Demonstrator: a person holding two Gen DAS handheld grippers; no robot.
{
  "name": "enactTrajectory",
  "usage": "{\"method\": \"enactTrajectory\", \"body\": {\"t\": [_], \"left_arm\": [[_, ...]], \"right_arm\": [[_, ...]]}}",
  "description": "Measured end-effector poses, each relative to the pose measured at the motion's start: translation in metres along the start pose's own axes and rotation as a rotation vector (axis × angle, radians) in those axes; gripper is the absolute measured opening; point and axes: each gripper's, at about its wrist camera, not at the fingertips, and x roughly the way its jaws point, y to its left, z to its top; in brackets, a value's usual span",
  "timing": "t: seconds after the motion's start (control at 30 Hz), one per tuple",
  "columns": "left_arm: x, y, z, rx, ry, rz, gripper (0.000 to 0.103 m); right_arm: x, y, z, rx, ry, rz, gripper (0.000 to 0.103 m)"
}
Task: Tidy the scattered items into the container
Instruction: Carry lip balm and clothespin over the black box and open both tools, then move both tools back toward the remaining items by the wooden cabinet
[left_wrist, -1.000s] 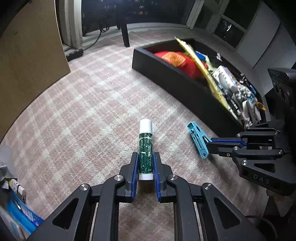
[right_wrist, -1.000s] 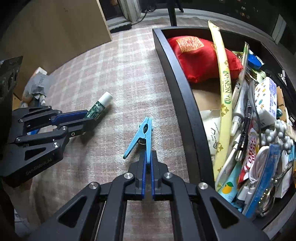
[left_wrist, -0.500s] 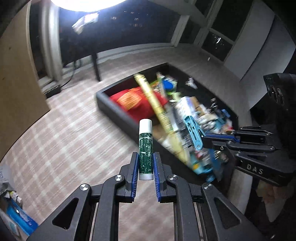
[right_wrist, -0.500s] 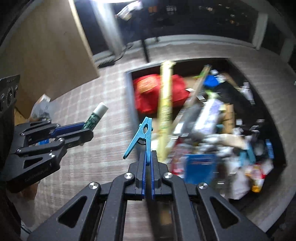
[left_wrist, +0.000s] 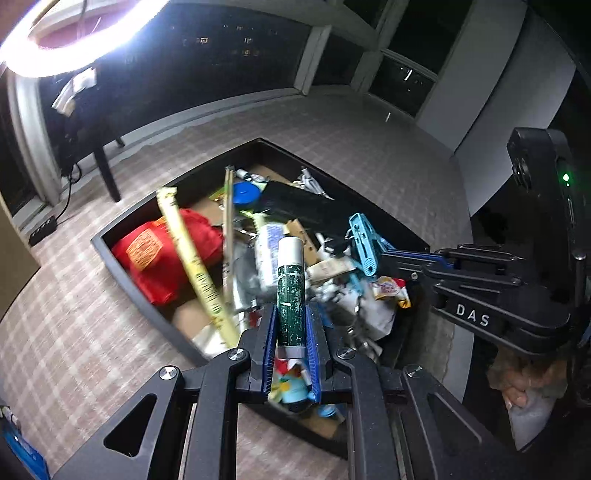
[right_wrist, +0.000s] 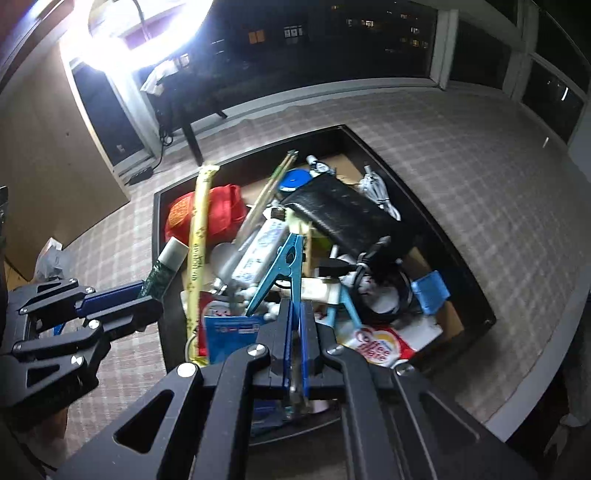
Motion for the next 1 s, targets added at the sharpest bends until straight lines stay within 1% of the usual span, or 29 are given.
{"method": "enactTrajectory", "body": {"t": [0.1,0.13,0.17,0.2,0.23,0.27,0.3,0.33,0.37,0.6,0.73,0.87,1.0], "left_arm": [[0.003,-0.009,0.004,0.002,0.001,0.009,0.014],[0.004,-0.011,0.006,-0.001,0.001,0.024,0.015],[0.005,-0.013,0.007,-0.003,0.001,0.040,0.017],[0.005,-0.015,0.008,-0.002,-0.002,0.060,0.032],[0.004,-0.017,0.009,-0.003,-0.011,0.082,0.049],[0.002,-0.018,0.009,-0.002,-0.021,0.089,0.050],[0.000,-0.019,0.009,0.000,-0.026,0.091,0.050],[-0.002,-0.019,0.009,0.001,-0.027,0.095,0.049],[-0.004,-0.020,0.009,0.006,-0.031,0.101,0.049],[-0.017,-0.018,0.006,0.005,-0.055,0.125,0.049],[-0.023,-0.014,0.003,-0.007,-0.060,0.136,0.049],[-0.029,0.000,-0.004,-0.067,-0.057,0.145,0.050],[-0.040,0.019,-0.018,-0.125,-0.059,0.191,0.050]], "right_arm": [[-0.001,-0.006,0.000,0.005,-0.002,-0.004,0.004],[-0.001,-0.007,0.000,0.004,-0.002,-0.002,0.004],[-0.002,-0.008,0.001,0.001,-0.003,0.003,0.004],[-0.002,-0.008,0.001,-0.001,-0.003,0.010,0.004],[-0.002,-0.008,0.002,-0.001,-0.003,0.011,0.010],[-0.002,-0.008,0.002,0.005,-0.003,0.000,0.023],[-0.004,-0.009,0.002,0.011,-0.009,-0.010,0.030],[-0.006,-0.009,0.002,0.014,-0.021,-0.010,0.041],[-0.009,-0.008,0.003,0.014,-0.030,-0.008,0.043],[-0.020,0.002,0.005,-0.021,-0.059,-0.010,0.043],[-0.023,0.010,0.004,-0.043,-0.070,-0.011,0.050],[-0.024,0.018,0.002,-0.059,-0.074,0.004,0.054],[-0.021,0.029,-0.002,-0.085,-0.072,0.036,0.055]]}}
